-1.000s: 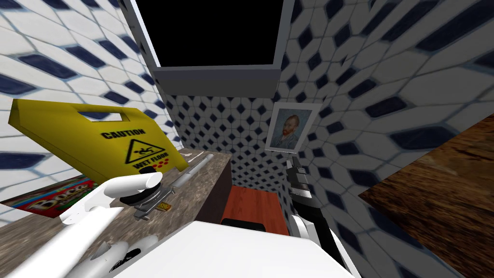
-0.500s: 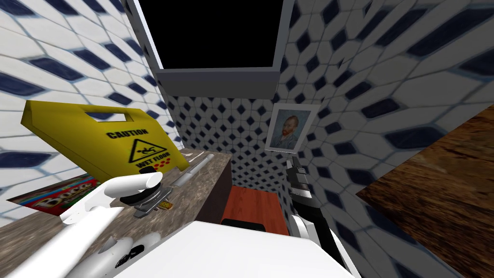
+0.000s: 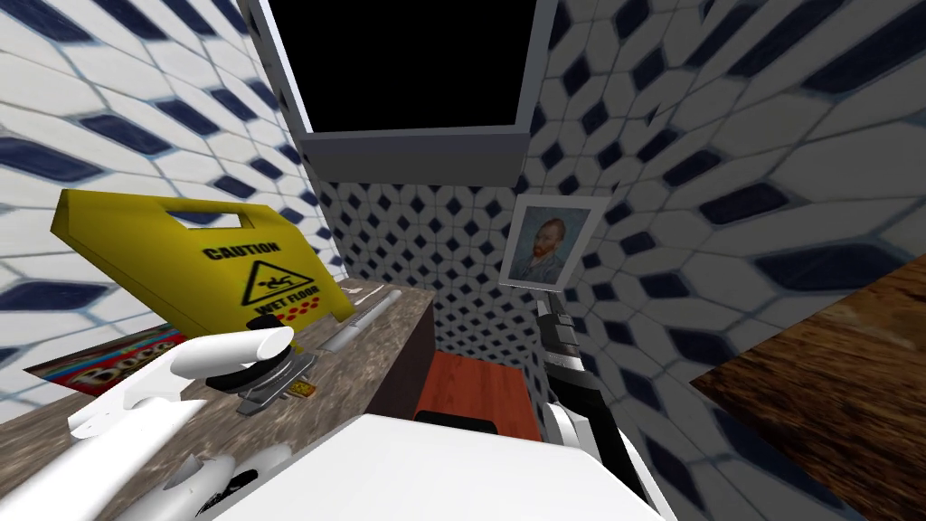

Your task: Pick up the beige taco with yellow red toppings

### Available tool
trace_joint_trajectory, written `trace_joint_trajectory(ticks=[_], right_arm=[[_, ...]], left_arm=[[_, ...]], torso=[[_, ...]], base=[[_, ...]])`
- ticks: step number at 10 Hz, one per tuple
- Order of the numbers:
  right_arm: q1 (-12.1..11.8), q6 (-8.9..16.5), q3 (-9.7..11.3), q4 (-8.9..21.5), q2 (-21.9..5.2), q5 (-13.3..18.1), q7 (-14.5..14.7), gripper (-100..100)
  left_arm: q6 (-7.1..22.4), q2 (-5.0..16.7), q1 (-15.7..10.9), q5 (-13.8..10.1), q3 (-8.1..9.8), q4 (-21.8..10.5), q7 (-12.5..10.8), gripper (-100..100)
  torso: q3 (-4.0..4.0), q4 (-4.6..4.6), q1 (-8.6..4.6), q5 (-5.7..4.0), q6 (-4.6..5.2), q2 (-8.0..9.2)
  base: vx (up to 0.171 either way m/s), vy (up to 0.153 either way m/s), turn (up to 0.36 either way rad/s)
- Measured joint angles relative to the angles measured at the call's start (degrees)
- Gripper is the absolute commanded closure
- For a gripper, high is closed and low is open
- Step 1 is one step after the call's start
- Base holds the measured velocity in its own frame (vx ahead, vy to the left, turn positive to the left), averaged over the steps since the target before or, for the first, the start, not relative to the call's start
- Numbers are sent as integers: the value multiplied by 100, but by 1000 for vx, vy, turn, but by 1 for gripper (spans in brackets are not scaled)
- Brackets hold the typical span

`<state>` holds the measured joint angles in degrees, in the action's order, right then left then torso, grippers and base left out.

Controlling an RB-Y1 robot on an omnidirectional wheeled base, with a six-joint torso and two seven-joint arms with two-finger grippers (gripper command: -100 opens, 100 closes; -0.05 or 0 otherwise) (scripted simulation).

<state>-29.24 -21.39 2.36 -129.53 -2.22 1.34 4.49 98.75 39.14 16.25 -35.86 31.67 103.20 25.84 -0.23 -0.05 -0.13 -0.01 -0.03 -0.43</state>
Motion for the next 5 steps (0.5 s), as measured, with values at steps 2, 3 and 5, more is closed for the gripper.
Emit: trace_joint_trajectory(ticks=[2,3,5], right_arm=[[0,0,0,0,0,0,0,0],[0,0,0,0,0,0,0,0],[0,0,0,0,0,0,0,0]], left_arm=[[-153,144,271,-244,17,96,-28,100],[-242,240,420,-382,8,133,-44,100],[-372,379,698,-613,34,252,-76,100]], torso=[[7,2,5,0,-2,14],[8,2,9,0,-4,14],[9,2,7,-1,-5,15]], base=[[62,-11,49],[54,-9,43],[86,-33,84]])
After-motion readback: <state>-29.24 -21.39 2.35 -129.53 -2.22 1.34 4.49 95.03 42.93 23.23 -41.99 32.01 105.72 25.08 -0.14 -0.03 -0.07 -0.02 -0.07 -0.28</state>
